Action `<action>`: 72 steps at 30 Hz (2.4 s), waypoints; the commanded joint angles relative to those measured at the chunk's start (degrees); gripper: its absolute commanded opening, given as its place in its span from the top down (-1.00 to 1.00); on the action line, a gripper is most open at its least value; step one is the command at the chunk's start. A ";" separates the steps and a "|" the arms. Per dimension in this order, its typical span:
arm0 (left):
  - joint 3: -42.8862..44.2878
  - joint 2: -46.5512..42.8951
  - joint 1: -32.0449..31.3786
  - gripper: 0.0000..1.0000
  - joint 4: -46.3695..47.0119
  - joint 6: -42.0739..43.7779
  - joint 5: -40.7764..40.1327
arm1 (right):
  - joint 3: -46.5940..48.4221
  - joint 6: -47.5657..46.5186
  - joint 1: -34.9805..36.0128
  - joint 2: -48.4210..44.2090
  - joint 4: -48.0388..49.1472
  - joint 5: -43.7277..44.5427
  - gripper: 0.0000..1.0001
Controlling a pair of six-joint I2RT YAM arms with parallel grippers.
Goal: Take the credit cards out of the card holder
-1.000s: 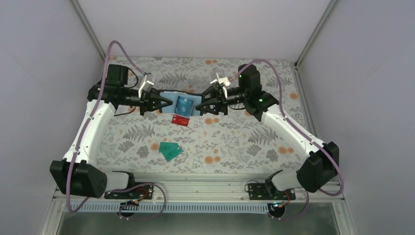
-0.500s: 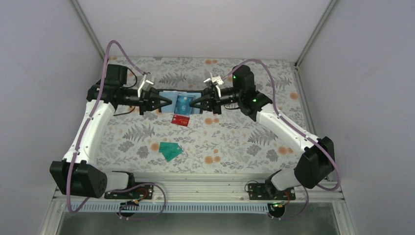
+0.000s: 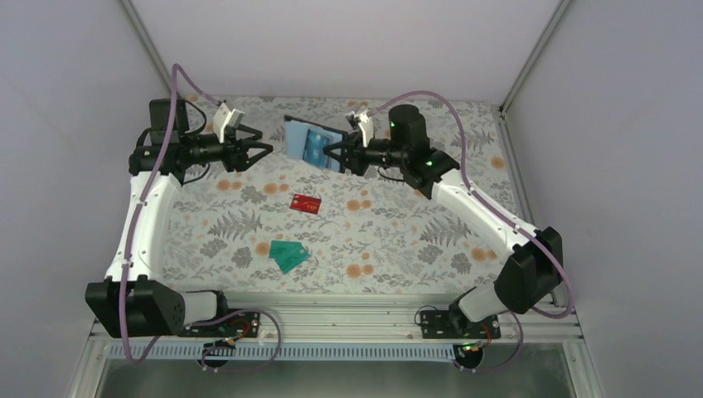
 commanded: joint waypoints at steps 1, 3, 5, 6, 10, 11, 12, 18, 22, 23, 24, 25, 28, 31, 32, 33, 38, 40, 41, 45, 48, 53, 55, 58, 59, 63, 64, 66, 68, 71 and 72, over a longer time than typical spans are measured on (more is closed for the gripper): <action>0.34 -1.64 0.12 -0.22 4.32 -4.95 -4.84 | 4.01 6.27 0.15 1.84 -4.69 17.55 0.91; 0.27 -1.53 -0.75 -0.16 3.57 -3.86 -2.56 | 3.76 6.06 0.80 2.09 -3.72 16.33 0.92; 0.34 -1.13 -3.32 -0.11 1.91 -1.24 0.42 | 3.67 5.24 1.49 2.61 -2.44 12.92 0.92; 0.35 -0.87 -5.10 -0.08 0.93 0.31 1.29 | 3.74 4.39 1.77 3.08 -1.86 10.29 0.92; -1.17 0.77 -9.98 -0.03 -0.10 2.84 5.13 | 4.10 0.92 2.86 4.73 -0.25 0.12 0.92; -1.16 1.31 -10.21 -0.03 -0.23 2.96 6.07 | 3.51 0.23 3.01 4.63 0.54 -1.38 0.92; -1.04 1.79 -10.27 0.00 -0.32 2.97 6.34 | 3.11 -0.14 3.08 4.42 1.48 -2.77 0.91; -0.89 1.53 -10.28 0.21 -0.27 3.06 4.69 | 2.99 -3.45 3.15 3.80 1.95 -11.11 0.91; -1.24 0.24 -10.20 0.22 -0.99 4.18 4.52 | 2.36 -5.74 3.13 3.11 1.66 -14.19 0.91; -1.17 0.17 -10.11 0.22 -1.24 4.42 4.47 | 2.25 -6.21 3.10 2.97 1.70 -14.56 0.91; -1.15 0.16 -9.98 0.22 -1.33 4.54 4.40 | 2.21 -6.58 3.09 2.87 1.70 -14.62 0.92; -1.28 0.25 -9.86 0.22 -1.30 4.59 4.32 | 2.38 -7.05 3.09 2.85 1.54 -14.58 0.92; -1.85 0.25 -9.82 0.22 -1.21 4.71 4.47 | 3.61 -8.08 2.94 3.45 0.17 -15.47 0.92; -1.86 0.02 -9.35 0.22 -1.19 4.63 5.00 | 3.91 -8.91 2.92 3.41 -0.12 -16.75 0.92; -1.71 0.06 -9.18 0.22 -1.27 4.48 5.66 | 3.89 -9.16 2.89 3.33 -0.24 -16.67 0.91; -1.70 0.03 -9.13 0.22 -1.37 4.59 6.43 | 3.92 -9.23 2.77 3.14 -0.21 -16.72 0.92; -1.67 0.24 -8.96 0.23 -1.76 4.93 7.25 | 4.64 -8.34 2.32 2.76 0.29 -16.85 0.92; -1.78 -0.29 -8.88 0.24 -2.08 5.37 7.76 | 4.88 -8.03 2.14 2.50 0.27 -16.85 0.92; -1.89 -0.40 -8.88 0.24 -2.31 5.89 8.17 | 4.80 -8.01 2.13 2.28 0.61 -16.78 0.91; -2.30 -0.22 -8.87 0.27 -1.74 5.34 7.21 | 5.11 -7.65 2.20 1.79 1.54 -17.14 0.92; -2.87 -0.24 -8.89 0.29 -1.22 5.09 6.95 | 6.24 -8.30 2.15 2.03 0.24 -17.58 0.92; -3.25 -0.64 -8.88 0.36 -0.59 4.45 6.66 | 5.87 -8.07 2.13 1.54 0.95 -18.35 0.92; -3.32 -0.75 -8.88 0.36 -0.71 4.61 6.79 | 5.72 -8.15 2.13 1.39 1.02 -18.61 0.92; -3.17 -0.49 -8.87 0.37 -0.77 4.77 7.25 | 5.75 -9.09 2.20 1.07 0.58 -19.49 0.91; -2.99 -0.44 -8.68 0.37 -0.81 4.88 7.45 | 5.84 -9.66 2.17 0.84 0.07 -19.71 0.92; -2.14 -0.59 -7.40 0.38 -0.95 4.87 8.90 | 5.59 -11.94 2.19 -0.22 -2.08 -20.67 0.91; -2.17 -0.61 -7.38 0.38 -1.18 5.14 9.46 | 5.46 -11.96 2.16 -0.38 -1.96 -20.78 0.92; -2.52 -0.64 -7.57 0.38 -1.55 5.55 10.14 | 5.35 -11.68 2.19 -0.24 -1.52 -20.82 0.92; -1.48 -0.73 -8.99 0.43 -3.26 7.11 7.21 | 5.29 -10.89 2.15 0.37 -0.79 -20.77 0.92; 1.16 -0.47 -10.70 0.45 -8.19 11.94 9.80 | 5.85 -9.87 2.13 1.44 0.11 -20.61 0.91; 2.09 -0.38 -10.71 0.45 -10.19 14.06 11.77 | 6.09 -9.86 2.18 1.77 -0.08 -20.14 0.92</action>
